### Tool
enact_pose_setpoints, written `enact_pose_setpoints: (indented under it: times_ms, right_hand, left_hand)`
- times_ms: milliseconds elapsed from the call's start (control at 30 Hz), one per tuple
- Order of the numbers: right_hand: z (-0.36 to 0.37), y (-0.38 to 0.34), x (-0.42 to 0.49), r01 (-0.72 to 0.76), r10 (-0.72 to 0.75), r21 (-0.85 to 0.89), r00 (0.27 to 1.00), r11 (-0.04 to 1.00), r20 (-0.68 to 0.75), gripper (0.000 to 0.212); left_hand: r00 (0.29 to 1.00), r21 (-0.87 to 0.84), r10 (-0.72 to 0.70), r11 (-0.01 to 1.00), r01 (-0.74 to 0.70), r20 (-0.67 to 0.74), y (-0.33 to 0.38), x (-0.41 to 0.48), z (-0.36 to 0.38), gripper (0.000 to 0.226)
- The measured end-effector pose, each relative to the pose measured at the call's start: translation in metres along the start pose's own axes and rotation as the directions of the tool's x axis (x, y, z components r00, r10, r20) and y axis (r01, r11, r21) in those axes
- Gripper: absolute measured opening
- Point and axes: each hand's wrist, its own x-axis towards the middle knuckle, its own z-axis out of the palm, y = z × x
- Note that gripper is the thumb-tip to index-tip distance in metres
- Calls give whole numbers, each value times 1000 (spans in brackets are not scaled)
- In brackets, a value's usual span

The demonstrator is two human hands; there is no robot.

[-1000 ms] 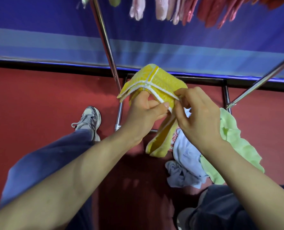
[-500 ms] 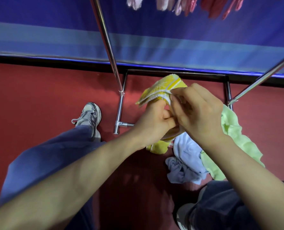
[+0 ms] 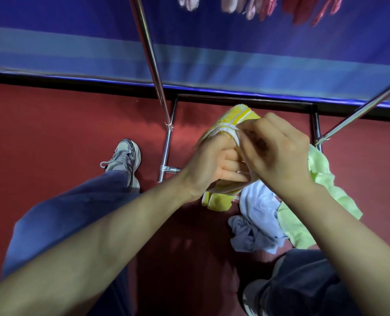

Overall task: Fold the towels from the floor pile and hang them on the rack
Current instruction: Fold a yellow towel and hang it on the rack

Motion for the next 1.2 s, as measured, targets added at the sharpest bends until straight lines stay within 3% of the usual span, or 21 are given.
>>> enact_pose_setpoints:
  times_ms: [300,400,633,767,900,1033,1200]
  right_hand:
    - [-1,-5,-1,21,-21,4,1000,1000,-8,4]
    - [0,-6,-1,40,-40,9,999,999,-8,6]
    - [-1,-4,-1,52,-52,12,997,999,56,9]
    - [-1,-2,-1,27,-28,13,998,1000,64,10]
    - [0,-2,-2,45,-46,22,996,999,75,11]
    - [2,0,-3,98,-98,-1,994,995,53,13]
    - [5,2,-5,161,-159,-19,984,987,86,13]
  left_hand:
    - [991,63,19,998,-11,-132,-4,4,1,29]
    - [992,79,4,997,6,-130,-4,6,0,39]
    - [993,78,1,997,8,-122,-2,4,-1,30]
    - [993,25,-37,999,40,-115,-2,6,-2,53]
    - [994,9,-70,997,71,-80,1,5,-3,58]
    - [994,2,-80,997,80,-70,3,5,-4,53]
    - [985,58,-68,995,78,-156,0,6,-2,50]
